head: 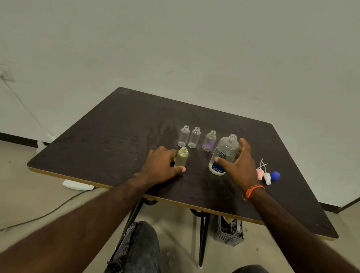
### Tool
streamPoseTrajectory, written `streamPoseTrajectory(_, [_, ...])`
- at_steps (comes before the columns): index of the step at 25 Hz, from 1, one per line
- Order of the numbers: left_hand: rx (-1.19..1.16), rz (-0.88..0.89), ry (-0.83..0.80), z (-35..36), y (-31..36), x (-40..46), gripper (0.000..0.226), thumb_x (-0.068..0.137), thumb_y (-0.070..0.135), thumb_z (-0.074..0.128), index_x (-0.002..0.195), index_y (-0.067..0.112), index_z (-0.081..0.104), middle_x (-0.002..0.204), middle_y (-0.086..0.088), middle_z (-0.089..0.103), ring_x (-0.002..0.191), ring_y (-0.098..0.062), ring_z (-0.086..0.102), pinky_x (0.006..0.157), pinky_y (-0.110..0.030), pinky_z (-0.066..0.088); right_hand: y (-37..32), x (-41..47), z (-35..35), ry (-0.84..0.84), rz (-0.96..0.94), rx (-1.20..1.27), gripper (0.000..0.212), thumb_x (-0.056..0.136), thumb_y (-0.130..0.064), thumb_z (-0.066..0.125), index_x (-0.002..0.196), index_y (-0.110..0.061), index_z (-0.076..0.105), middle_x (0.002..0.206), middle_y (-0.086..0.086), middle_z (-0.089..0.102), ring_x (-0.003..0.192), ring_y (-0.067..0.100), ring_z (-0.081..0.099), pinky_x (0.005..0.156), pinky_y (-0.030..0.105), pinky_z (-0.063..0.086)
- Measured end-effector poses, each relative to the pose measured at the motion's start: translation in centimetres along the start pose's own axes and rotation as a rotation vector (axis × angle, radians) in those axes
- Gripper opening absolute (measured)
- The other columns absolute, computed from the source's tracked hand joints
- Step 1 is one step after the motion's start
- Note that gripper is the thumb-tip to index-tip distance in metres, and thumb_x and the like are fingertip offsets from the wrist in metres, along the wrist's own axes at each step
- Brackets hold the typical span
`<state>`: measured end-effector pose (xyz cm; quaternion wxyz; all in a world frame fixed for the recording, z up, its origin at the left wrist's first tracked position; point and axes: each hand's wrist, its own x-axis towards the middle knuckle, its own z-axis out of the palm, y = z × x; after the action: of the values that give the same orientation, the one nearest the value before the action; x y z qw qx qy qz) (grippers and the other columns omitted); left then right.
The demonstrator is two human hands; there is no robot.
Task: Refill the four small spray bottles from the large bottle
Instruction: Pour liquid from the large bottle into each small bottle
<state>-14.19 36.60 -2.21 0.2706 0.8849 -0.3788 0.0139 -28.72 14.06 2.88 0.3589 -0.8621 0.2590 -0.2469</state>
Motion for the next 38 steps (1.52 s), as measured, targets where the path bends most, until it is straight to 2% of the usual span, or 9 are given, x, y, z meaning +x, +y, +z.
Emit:
streamPoseTrajectory(3, [-0.022,0.002,0.037,0.1,0.0,-0.2,0.054,0.087,0.061,0.071,0.127,0.027,0.06,0.109,0.011,0.062,0.106,-0.012,0.05,0.1,-0.04,0.038,-0.2,-2.8,0.1,0.301,-0.225,-0.023,0.085,0.067,-0.025,0.078,0.14,-0.011,0.037,0.137,0.005,0.043,0.12,0.025,0.049,0.098,0.041,0.047])
streamPoseTrajectory(6, [-0.043,0.014,0.051,-0.2,-0.4,-0.1,0.051,0.087,0.056,0.073,0.128,0.027,0.064,0.111,0.011,0.067,0.109,-0.011,0.052,0.1,-0.04,0.037,-2.0,-6.3,2.2,0.165,-0.52,-0.082,0.046,0.073,-0.008,0.07,0.117,-0.015,0.059,0.11,-0.004,0.056,0.096,0.009,0.055,0.084,0.033,0.049])
streamPoseTrajectory(8, [-0.039,0.008,0.056,-0.5,-0.6,0.1,0.047,0.087,0.054,0.075,0.124,0.027,0.066,0.11,0.01,0.068,0.107,-0.011,0.054,0.098,-0.039,0.036,-3.3,-6.6,4.9,-0.057,-0.409,-0.14,0.036,0.083,-0.011,0.065,0.118,-0.022,0.063,0.1,-0.01,0.062,0.081,0.0,0.055,0.078,0.028,0.051])
streamPoseTrajectory(10, [-0.027,-0.013,0.075,-0.8,-1.1,0.4,0.044,0.087,0.053,0.075,0.122,0.027,0.067,0.111,0.011,0.069,0.109,-0.013,0.056,0.098,-0.04,0.036,-4.3,-5.4,7.8,-0.201,-0.271,-0.144,0.043,0.086,-0.015,0.061,0.128,-0.023,0.06,0.102,-0.008,0.07,0.083,0.002,0.062,0.086,0.033,0.055])
streamPoseTrajectory(19, [0.053,-0.231,0.132,-3.1,-5.5,4.8,0.035,0.087,0.046,0.075,0.114,0.026,0.069,0.108,0.008,0.074,0.109,-0.02,0.065,0.096,-0.043,0.039,-9.3,-0.6,13.7,-0.352,-0.168,-0.033,0.066,0.083,0.002,0.048,0.146,-0.014,0.046,0.14,0.005,0.059,0.129,0.023,0.054,0.106,0.029,0.042])
streamPoseTrajectory(25, [0.018,-0.278,0.159,-2.6,-6.9,6.7,0.039,0.087,0.046,0.076,0.119,0.026,0.067,0.109,0.008,0.074,0.109,-0.019,0.065,0.098,-0.046,0.038,-10.2,0.8,14.2,-0.377,-0.166,0.068,0.061,0.081,0.008,0.047,0.136,-0.017,0.055,0.128,-0.001,0.064,0.115,0.016,0.059,0.088,0.015,0.039])
streamPoseTrajectory(30, [-0.027,-0.251,0.204,-2.1,-6.4,5.2,0.081,0.079,0.04,0.082,0.149,0.02,0.044,0.145,0.0,0.054,0.14,-0.025,0.04,0.11,-0.05,0.033,-8.9,0.3,13.6,-0.276,-0.165,0.054,0.052,0.077,-0.011,0.055,0.128,-0.023,0.06,0.121,-0.009,0.067,0.097,0.011,0.066,0.09,0.027,0.052])
streamPoseTrajectory(34, [0.043,0.03,0.455,-2.4,-3.0,3.4,0.051,0.078,0.029,0.07,0.127,0.022,0.056,0.127,0.001,0.059,0.122,-0.024,0.049,0.096,-0.048,0.044,-6.6,-1.7,10.4,-0.126,-0.237,0.055,0.033,0.079,-0.011,0.056,0.105,-0.028,0.067,0.096,-0.015,0.068,0.091,-0.001,0.063,0.082,0.023,0.053])
streamPoseTrajectory(38, [0.016,0.135,0.451,-1.4,2.2,3.5,0.04,0.082,0.032,0.065,0.121,0.022,0.06,0.123,0.002,0.061,0.117,-0.021,0.052,0.097,-0.045,0.044,-4.1,-3.2,6.5,0.022,-0.284,0.07,0.019,0.08,-0.01,0.06,0.088,-0.027,0.064,0.081,-0.016,0.064,0.078,0.001,0.061,0.069,0.022,0.051])
